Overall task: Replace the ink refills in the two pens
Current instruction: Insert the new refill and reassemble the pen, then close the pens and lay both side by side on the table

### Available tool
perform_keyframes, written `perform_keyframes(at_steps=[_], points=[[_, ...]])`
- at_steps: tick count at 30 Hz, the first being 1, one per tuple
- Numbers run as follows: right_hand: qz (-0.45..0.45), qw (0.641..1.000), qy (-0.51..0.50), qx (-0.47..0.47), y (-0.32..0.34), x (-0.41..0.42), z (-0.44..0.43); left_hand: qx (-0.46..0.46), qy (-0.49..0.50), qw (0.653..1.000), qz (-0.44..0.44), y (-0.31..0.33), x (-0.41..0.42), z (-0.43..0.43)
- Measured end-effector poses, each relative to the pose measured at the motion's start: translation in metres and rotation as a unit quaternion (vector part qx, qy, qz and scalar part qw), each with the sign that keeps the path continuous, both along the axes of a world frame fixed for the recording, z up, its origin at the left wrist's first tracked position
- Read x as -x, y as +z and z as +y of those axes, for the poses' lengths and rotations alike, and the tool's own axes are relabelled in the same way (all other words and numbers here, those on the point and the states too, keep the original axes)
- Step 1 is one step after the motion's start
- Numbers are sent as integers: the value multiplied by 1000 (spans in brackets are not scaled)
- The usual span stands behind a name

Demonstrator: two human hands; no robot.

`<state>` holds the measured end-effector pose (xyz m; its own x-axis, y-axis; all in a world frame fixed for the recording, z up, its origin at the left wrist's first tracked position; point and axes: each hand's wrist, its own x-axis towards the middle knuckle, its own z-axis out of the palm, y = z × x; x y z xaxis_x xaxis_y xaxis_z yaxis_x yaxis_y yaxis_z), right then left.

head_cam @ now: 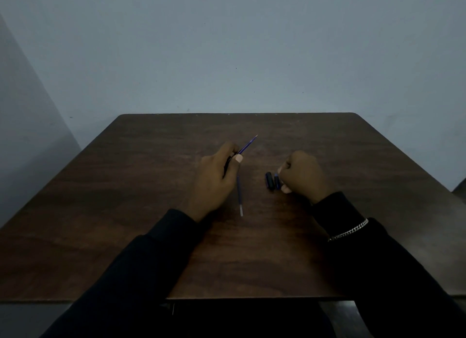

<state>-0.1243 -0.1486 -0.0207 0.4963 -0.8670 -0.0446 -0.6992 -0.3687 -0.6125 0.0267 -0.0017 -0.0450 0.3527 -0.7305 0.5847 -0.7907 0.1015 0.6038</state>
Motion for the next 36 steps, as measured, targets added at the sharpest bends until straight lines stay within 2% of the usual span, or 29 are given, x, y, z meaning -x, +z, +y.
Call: perform_keyframes(at_steps=[5, 9, 11, 14, 17, 24, 26, 32, 34, 36], points=[[-45, 999, -11, 24, -4, 2, -5, 0, 1, 1000, 4, 1, -1, 1], [-147, 986, 13, 79, -4, 2, 0, -3, -4, 1000, 5, 2, 0, 1], [-243, 967, 61, 36, 5, 3, 11, -8, -9, 1000, -5, 1, -1, 1], [-362, 914, 157, -95, 14, 5, 20, -17, -40, 999, -7, -1, -1, 0], [-378, 897, 196, -116, 11, 3, 21, -18, -68, 997, -12, 0, 1, 1], [-406, 880, 206, -135, 10, 3, 20, -10, -89, 996, -29, -1, 1, 2], [-427, 873, 191, -136, 10, 1, 20, -14, -91, 995, -27, -2, 0, 1], [-542, 819, 91, -165, 16, 0, 3, -16, -71, 997, -1, 1, -16, 2], [-546, 821, 70, -154, 21, -4, -2, -8, -45, 999, 4, 2, -28, 4], [-511, 845, 65, -141, 30, -12, -3, 3, -2, 1000, 18, 3, -40, 6]])
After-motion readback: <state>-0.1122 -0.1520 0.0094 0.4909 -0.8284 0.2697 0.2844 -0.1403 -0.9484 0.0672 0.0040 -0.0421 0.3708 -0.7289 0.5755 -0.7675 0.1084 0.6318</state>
